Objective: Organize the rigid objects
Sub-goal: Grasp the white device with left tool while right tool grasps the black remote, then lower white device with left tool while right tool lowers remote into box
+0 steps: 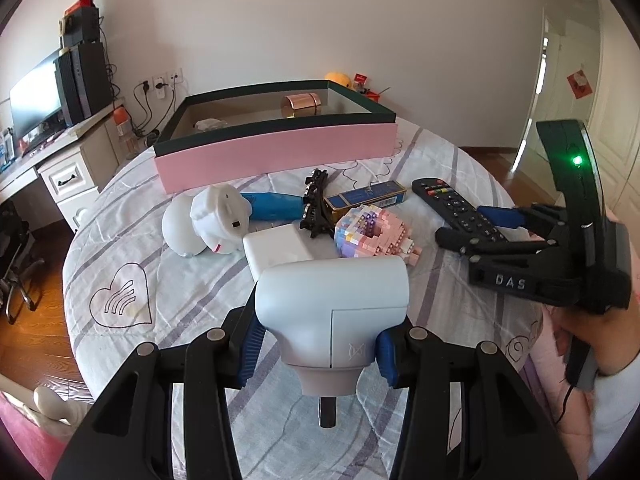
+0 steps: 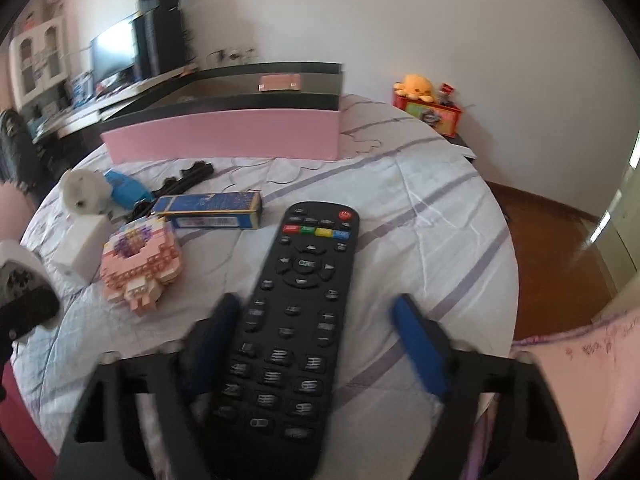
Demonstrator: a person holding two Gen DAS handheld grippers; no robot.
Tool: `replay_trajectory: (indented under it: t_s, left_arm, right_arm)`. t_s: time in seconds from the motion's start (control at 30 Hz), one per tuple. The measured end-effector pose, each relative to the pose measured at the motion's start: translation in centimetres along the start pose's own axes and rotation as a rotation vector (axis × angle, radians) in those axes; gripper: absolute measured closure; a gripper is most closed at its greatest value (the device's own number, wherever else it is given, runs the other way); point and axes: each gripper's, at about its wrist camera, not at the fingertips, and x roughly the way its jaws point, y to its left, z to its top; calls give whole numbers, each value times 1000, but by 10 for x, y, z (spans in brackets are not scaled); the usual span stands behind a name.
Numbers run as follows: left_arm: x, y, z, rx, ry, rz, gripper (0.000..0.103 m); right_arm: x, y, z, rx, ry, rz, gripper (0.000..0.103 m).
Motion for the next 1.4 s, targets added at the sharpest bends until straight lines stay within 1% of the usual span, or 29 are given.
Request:
replay_trajectory:
  t_s: [0.03,0.07,0.2,0.3,0.33,0.47,0.63,0.83,0.97,1.17,1.3,1.4]
  left_arm:
    - [-1,1,0,-1,-1,2,55]
    - [-2,1,0,0,-3,1,55]
    - [-6,3,0,3,-11,1,55]
    - [-9,7,2,-2,-19,3,55]
    - [-10,8,2,-3,-21,4,55]
    - [-18,13,8,-9,-42,12,55]
    - [-33,20,21,-13,-89,24,55]
    - [-52,33,44,-28,-163,72,55]
    - [-67,44,63,-40,-223,135,55]
    - [-85,58,91,-51,-301,198,55]
    - [-86,63,107,-44,-326,212,55]
    - [-79,66,117,-33,-328,219,55]
  right_arm:
    - [-1,1,1,-4,3,4,57]
    - [-2,0,2,-2,7,13,59]
    - [-4,-7,0,42,-1,60,59]
    - [-12,-13,0,91,-35,120,59]
    - [-16,-14,1,99,-55,127,59]
    - [-33,-9,8,93,-99,154,59]
    - [-57,-3,24,70,-157,193,59]
    - [-81,4,49,28,-241,218,59]
    - [-99,11,65,-2,-301,219,59]
    - [-112,20,90,-43,-353,235,58]
    - [-111,25,105,-62,-367,242,58]
    - [-105,26,114,-72,-369,247,59]
